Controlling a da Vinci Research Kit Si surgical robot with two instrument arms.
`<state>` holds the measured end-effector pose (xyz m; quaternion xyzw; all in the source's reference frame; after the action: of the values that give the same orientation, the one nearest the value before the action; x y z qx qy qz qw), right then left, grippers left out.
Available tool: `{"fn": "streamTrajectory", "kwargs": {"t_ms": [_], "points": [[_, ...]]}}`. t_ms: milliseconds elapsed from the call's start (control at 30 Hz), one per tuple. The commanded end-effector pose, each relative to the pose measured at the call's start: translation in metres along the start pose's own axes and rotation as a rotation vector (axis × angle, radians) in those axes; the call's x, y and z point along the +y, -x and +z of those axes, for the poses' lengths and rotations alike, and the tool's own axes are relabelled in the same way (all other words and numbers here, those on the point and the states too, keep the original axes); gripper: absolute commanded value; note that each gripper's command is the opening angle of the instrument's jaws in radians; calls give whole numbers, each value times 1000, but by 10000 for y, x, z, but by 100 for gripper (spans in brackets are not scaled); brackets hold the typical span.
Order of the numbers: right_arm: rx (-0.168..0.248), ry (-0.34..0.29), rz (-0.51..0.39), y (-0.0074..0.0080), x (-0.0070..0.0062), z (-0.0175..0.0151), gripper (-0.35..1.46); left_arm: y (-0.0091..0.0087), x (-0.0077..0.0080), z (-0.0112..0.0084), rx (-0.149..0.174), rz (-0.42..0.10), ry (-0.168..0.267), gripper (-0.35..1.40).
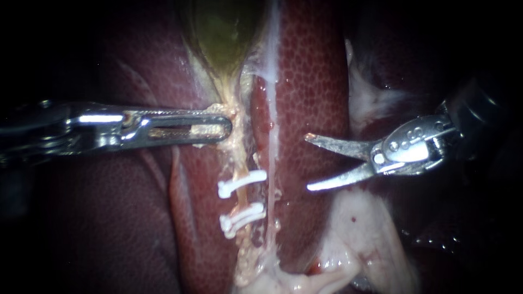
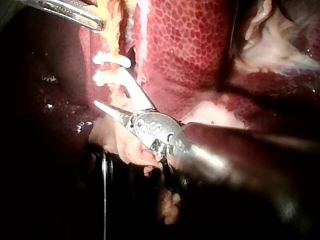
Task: Go to the cutting position left tube
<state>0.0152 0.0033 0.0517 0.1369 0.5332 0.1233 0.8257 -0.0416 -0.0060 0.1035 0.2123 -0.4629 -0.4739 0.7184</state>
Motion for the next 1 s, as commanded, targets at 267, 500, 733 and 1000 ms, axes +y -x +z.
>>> {"fn": "streamTrajectory", "kwargs": {"t_ms": [267,500,733,1000], "points": [[-1,3,0,0,0,0,143,12,-3,-10,-3,-7,-12,-35],[-1,3,0,0,0,1,143,50,-8,-45,-42,-8,-15,-35],[-1,4,0,0,0,1,143,73,-10,-70,-78,19,-3,-35],[-1,4,0,0,0,2,143,77,-9,-80,-86,18,7,-35]]}}
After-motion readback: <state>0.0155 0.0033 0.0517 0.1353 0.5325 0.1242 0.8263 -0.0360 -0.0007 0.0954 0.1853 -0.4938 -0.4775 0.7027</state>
